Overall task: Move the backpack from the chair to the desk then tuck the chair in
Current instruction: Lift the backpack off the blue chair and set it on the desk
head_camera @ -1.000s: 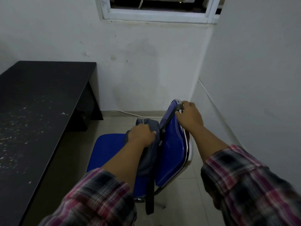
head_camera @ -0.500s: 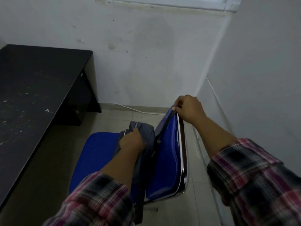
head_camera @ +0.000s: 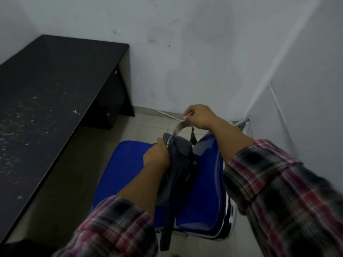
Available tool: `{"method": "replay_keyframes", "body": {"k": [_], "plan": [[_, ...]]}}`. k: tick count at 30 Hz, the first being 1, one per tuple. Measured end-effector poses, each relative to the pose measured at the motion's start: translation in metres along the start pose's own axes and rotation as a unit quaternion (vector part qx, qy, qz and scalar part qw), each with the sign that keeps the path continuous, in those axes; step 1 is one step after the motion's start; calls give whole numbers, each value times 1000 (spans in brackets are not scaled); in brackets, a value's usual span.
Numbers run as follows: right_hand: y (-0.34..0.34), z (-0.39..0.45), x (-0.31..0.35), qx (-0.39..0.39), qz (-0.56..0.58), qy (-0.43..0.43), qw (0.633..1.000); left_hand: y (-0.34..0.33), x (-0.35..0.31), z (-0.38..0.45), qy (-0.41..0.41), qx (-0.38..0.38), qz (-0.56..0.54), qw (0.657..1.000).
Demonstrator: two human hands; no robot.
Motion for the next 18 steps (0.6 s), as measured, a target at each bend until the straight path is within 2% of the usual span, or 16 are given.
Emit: {"method": "replay_keyframes", "body": {"k": [3,9,12,15,18], "plan": [[-12,-4,3,-7,42,10,999,0,16,0,41,5,-21,999],[-59,-19,-18,2,59,-63,996,17,55,-3,133,-16,-102,986],[-97,-40,-17,54,103,-67,991,31,64,-5,134,-46,-153,978],[-133,-57,-7,115,99,-42,987,45,66,-3,107,-54,-179,976],[-160,-69,-18,125,50,-99,986,50,66,-1,74,-55,-244,965]]}}
Point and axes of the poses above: each hand's wrist, its own z-axis towards the middle knuckle, its own y-axis out of the back of the hand, x = y × z, the point moved 10 cm from there along z, towards the middle knuckle, and after that the axes turned 14 degrees about -y, right-handed, at the moved point
